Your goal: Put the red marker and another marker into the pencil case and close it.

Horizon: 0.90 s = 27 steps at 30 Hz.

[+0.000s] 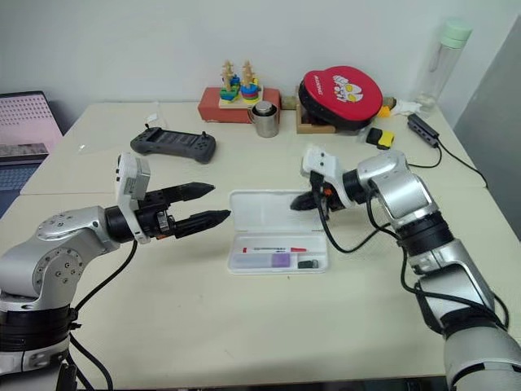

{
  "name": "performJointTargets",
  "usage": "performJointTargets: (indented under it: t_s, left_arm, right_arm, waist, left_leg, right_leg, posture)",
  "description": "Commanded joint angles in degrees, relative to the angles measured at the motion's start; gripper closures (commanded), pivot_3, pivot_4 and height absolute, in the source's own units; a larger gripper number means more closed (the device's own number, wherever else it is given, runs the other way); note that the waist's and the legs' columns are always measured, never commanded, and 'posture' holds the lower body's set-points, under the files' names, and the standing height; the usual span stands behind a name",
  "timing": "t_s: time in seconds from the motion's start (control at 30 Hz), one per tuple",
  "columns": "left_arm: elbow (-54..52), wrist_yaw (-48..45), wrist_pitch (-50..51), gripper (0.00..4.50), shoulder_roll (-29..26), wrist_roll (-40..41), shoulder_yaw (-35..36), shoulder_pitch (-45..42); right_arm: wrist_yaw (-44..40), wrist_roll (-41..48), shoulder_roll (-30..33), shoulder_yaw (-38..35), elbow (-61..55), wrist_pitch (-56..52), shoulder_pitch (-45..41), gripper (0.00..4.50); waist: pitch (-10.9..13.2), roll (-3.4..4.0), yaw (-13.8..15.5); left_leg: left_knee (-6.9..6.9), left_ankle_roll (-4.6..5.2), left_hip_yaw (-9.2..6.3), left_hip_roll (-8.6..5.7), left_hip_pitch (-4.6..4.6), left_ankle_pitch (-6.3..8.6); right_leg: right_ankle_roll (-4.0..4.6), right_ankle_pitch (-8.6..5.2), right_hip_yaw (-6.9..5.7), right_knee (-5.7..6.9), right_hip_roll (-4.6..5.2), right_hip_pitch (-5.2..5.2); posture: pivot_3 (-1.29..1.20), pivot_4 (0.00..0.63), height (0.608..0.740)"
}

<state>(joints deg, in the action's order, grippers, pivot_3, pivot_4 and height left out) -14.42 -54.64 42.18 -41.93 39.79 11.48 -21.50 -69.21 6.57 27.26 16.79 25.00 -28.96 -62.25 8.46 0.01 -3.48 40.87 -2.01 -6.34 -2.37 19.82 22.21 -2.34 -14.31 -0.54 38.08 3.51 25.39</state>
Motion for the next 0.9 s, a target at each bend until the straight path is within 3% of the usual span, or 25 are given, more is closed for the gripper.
performJointTargets:
  t_s: [0.03,0.23,0.43,0.7,0.9]
  left_arm:
    - [-2.44,-0.52,-0.11,0.0,-1.22,1.08,0.39,-0.1]
    - [-2.77,-0.11,-0.15,0.0,-0.95,1.18,-0.4,-0.66]
    - [-3.01,0.06,-0.11,0.0,-1.56,1.05,-0.41,-0.43]
    - [-2.41,-0.77,0.25,0.0,-2.93,1.16,-0.35,0.01]
    - [-2.26,-1.46,0.59,0.0,-3.56,1.3,-0.57,-0.14]
  right_arm:
    - [6.19,-4.19,-0.89,-1.65,12.77,7.33,-6.57,4.46]
    - [5.56,-9.54,-3.95,1.08,27.95,14.86,-10.01,4.46]
    - [-2.25,-9.33,-4.2,0.81,28.86,18.19,-9.94,4.46]
    - [-12.66,-4.27,-1.76,0.21,9.01,12.48,-2.7,4.46]
    - [-12.53,-6.14,1.03,4.77,-7.15,8.65,8.06,4.46]
  waist:
    - [-0.01,0.0,0.02]
    - [-0.01,-0.01,0.08]
    - [0.0,0.01,-0.45]
    - [0.01,0.01,-0.86]
    - [-0.04,-0.02,-0.71]
  left_leg:
    - [0.0,0.0,-0.01,0.0,-0.01,0.0]
    - [-0.06,0.0,-0.01,-0.03,0.01,0.0]
    - [-0.05,0.0,-0.02,-0.02,0.03,0.0]
    - [-0.03,0.0,-0.11,0.01,0.03,0.0]
    - [-0.03,-0.01,-0.15,0.0,0.0,0.0]
  right_leg:
    - [0.0,0.0,-0.01,0.0,0.0,0.0]
    - [0.0,0.0,-0.02,-0.07,0.04,-0.03]
    - [0.0,0.0,-0.02,-0.04,0.04,0.01]
    - [0.0,0.0,-0.02,-0.02,0.03,-0.02]
    - [0.0,0.0,-0.02,-0.01,0.04,-0.07]
  posture:
    - [0.0,0.15,0.74]
    - [0.0,0.15,0.74]
    - [0.0,0.15,0.74]
    - [0.0,0.15,0.74]
    - [0.0,0.15,0.74]
